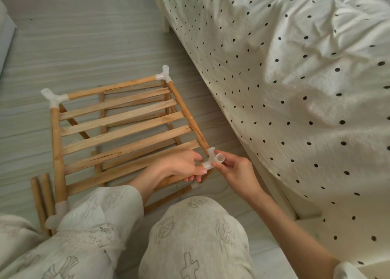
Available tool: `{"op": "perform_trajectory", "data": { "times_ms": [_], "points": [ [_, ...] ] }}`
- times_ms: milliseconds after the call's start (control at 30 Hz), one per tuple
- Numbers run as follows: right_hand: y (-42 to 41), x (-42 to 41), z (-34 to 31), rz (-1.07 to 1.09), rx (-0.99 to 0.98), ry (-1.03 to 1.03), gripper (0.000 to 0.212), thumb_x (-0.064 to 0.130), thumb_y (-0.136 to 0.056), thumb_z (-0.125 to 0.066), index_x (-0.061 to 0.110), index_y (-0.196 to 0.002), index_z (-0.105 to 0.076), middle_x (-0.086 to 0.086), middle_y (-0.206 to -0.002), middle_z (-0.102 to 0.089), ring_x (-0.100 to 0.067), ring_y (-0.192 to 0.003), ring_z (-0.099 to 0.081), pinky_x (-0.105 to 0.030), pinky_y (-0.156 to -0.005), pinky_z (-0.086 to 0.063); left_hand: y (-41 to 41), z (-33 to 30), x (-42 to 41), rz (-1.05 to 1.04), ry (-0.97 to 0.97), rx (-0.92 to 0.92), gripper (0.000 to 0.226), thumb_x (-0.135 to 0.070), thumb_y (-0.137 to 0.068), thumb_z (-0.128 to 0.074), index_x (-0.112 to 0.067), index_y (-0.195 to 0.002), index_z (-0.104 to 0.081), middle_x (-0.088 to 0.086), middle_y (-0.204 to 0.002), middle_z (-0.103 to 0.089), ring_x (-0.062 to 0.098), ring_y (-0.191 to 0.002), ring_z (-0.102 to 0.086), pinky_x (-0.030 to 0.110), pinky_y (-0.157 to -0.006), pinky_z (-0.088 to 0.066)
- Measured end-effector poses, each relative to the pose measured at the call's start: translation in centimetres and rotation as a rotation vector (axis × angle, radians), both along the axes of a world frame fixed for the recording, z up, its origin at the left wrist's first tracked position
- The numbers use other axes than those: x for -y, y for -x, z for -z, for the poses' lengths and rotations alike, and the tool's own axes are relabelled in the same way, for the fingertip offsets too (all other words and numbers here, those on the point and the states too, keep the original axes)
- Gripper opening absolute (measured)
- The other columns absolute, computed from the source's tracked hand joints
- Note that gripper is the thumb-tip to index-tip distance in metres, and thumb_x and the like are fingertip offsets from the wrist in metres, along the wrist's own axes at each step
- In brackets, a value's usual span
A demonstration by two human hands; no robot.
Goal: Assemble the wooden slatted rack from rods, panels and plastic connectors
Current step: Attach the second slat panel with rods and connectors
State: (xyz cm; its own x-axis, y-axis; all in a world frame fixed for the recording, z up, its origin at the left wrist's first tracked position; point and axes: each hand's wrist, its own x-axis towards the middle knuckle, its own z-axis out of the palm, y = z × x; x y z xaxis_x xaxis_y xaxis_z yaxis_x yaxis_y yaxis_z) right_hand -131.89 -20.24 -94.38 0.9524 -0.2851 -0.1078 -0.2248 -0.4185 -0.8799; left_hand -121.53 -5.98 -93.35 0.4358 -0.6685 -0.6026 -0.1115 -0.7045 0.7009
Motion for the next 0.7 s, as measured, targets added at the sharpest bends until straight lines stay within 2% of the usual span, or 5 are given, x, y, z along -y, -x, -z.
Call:
{"op": "perform_trajectory", "data": {
  "times_ms": [67, 200, 367, 533, 700],
  "points": [
    [-0.1, -0.2, -0.3, 0.002, 0.006, 0.005, 0.023, 0.021, -0.087, -0.067, 0.021, -0.11, -0.069, 0.013, -0.081, -0.071, -0.008, -0.089, -0.067, -0.024, -0.083, -0.051, 0.2, -0.7, 0.4, 0.052, -0.045, 0.105, 0.042, -0.035, -0.096, -0.05, -0.014, -0.132, -0.048, -0.001, -0.083, -0.068, 0.015, -0.071, -0.06, 0.028, -0.066, -0.05],
    [-0.7, -0.4, -0.6, 0.056, 0.013, 0.058, 0.019, 0.03, -0.089, -0.062, 0.018, -0.1, -0.072, 0.011, -0.074, -0.07, -0.005, -0.079, -0.066, -0.024, -0.077, -0.05, -0.9, -1.2, 1.1, 0.068, 0.021, 0.715, 0.022, -0.028, -0.096, -0.048, -0.023, -0.116, -0.056, -0.002, -0.114, -0.055, 0.015, -0.104, -0.05, 0.033, -0.085, -0.044],
    [-0.6, -0.5, -0.3, 0.083, -0.004, 0.061, 0.025, 0.032, -0.088, -0.064, 0.017, -0.106, -0.072, 0.012, -0.084, -0.07, 0.002, -0.085, -0.064, -0.018, -0.083, -0.051, -3.5, -1.2, 2.2, 0.455, -0.16, 0.751, 0.062, -0.002, -0.086, -0.046, -0.03, -0.141, -0.036, -0.007, -0.149, -0.03, 0.018, -0.143, -0.009, 0.046, -0.116, -0.004],
    [-0.2, -0.9, 0.0, 0.085, 0.005, 0.101, 0.027, 0.035, -0.089, -0.061, 0.022, -0.11, -0.07, 0.008, -0.086, -0.073, 0.002, -0.078, -0.063, -0.004, -0.07, -0.042, -4.9, -0.2, 3.2, 0.653, -0.156, 0.882, 0.026, -0.025, -0.092, -0.052, -0.029, -0.118, -0.055, -0.005, -0.121, -0.05, 0.019, -0.127, -0.034, 0.055, -0.114, 0.0],
    [0.0, -0.6, 0.0, 0.079, 0.029, 0.04, 0.02, 0.025, -0.086, -0.067, 0.017, -0.103, -0.073, 0.004, -0.074, -0.072, -0.002, -0.073, -0.065, -0.017, -0.07, -0.05, -5.5, 0.9, 2.9, 0.666, -0.07, 0.984, 0.017, -0.023, -0.094, -0.051, -0.032, -0.107, -0.056, -0.01, -0.104, -0.052, 0.013, -0.111, -0.044, 0.053, -0.116, 0.0]
  ]
}}
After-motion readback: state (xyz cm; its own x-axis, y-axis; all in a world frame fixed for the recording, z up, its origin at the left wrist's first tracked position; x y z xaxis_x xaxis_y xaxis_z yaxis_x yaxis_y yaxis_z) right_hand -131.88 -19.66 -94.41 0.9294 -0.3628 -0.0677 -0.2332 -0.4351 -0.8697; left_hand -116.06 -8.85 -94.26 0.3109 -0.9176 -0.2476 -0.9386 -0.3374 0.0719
